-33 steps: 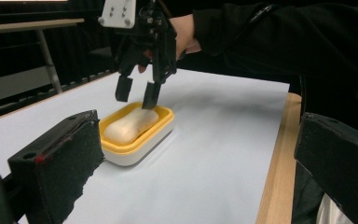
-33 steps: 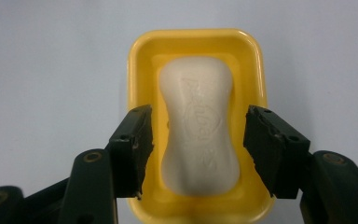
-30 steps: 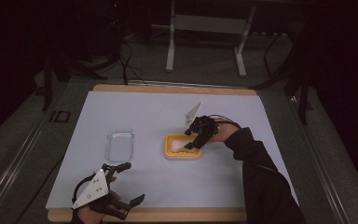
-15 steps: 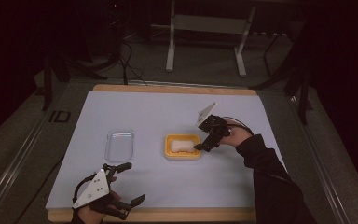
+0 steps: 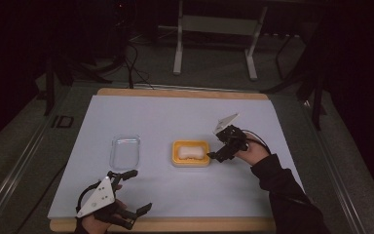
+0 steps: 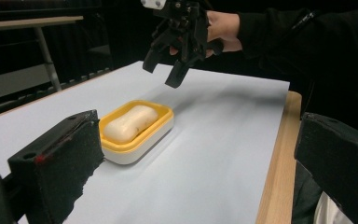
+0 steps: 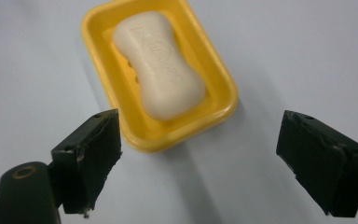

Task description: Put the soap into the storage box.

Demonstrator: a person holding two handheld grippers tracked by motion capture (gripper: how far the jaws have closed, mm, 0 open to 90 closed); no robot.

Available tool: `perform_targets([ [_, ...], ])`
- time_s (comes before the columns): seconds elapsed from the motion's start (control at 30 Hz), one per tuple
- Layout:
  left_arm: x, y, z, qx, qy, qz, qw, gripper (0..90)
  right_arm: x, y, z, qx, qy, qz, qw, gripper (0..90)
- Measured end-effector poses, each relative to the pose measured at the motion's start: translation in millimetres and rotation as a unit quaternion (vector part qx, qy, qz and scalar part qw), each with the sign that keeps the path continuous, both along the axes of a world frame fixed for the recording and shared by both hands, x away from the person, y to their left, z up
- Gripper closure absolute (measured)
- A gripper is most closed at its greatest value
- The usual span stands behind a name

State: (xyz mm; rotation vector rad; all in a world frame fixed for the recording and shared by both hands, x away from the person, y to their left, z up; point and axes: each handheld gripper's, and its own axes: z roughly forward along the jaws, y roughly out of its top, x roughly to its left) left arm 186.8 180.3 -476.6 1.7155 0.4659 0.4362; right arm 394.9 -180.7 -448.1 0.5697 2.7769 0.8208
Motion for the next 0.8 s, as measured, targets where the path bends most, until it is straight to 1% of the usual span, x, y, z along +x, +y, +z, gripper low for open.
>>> perform_targets([
  [0.03,0.0,0.0,0.0,0.0,0.0,0.0,1.0,1.1,-3.0,-3.9,-1.5,0.006,-0.012,-0.017,0.9998,13.5],
  [0.07,-0.1,-0.1,0.1,-0.001,-0.001,0.0,1.0,1.1,-4.6,-5.4,-1.7,0.011,-0.016,-0.025,0.9995,13.4],
  [0.13,-0.1,-0.2,0.0,0.0,0.0,0.0,1.0,1.1,-6.9,-8.5,-1.1,0.016,-0.013,-0.036,0.9992,13.2],
  [0.17,-0.1,-0.2,0.0,-0.001,0.0,-0.001,1.0,1.1,-8.9,-9.5,-0.6,0.023,-0.013,-0.041,0.9988,13.2],
  [0.2,-0.1,-0.2,0.0,-0.001,0.0,-0.001,1.0,1.1,-8.9,-9.5,-0.6,0.023,-0.013,-0.041,0.9988,13.2],
  [0.23,-0.1,-0.3,0.0,0.0,0.0,0.0,1.0,1.1,-10.7,-10.4,0.0,0.026,-0.01,-0.046,0.9986,13.2],
  [0.27,-0.1,-0.4,-0.1,0.0,0.0,0.0,1.0,1.1,-13.6,-11.3,0.6,0.03,-0.012,-0.055,0.998,13.2],
  [0.3,-0.2,-0.4,-0.1,0.001,0.0,0.0,1.0,1.1,-16.4,-11.5,0.6,0.033,-0.014,-0.058,0.9977,13.2],
  [0.4,-0.2,-0.4,-0.1,0.001,-0.001,0.0,1.0,1.1,-19.4,-11.7,-0.8,0.03,-0.016,-0.056,0.9978,13.2],
  [0.43,-0.3,-0.4,0.0,0.0,0.0,0.0,1.0,1.1,-22.3,-11.8,-2.5,0.032,-0.015,-0.054,0.9979,12.9],
  [0.47,-0.3,-0.4,0.0,0.0,0.0,-0.001,1.0,1.1,-27.4,-12.2,-6.2,0.032,-0.02,-0.051,0.998,12.7],
  [0.57,-0.6,-0.5,0.0,0.001,0.0,-0.001,1.0,1.1,-33.2,-14.0,-10.0,0.035,-0.025,-0.057,0.9975,12.8],
  [0.6,-0.7,-0.5,0.0,0.001,0.0,-0.001,1.0,1.1,-35.6,-15.0,-11.0,0.036,-0.033,-0.064,0.9968,12.9],
  [0.67,-0.9,-0.5,0.2,0.0,0.0,-0.002,1.0,1.1,-39.4,-17.5,-12.5,0.044,-0.031,-0.078,0.9955,12.9],
  [0.73,-0.9,-0.7,0.2,0.001,0.0,-0.002,1.0,1.1,-43.4,-20.2,-13.7,0.043,-0.042,-0.091,0.9941,13.1],
  [0.8,-1.0,-0.8,0.2,0.002,0.0,-0.002,1.0,1.1,-46.5,-23.9,-14.8,0.051,-0.04,-0.094,0.9934,13.1],
])
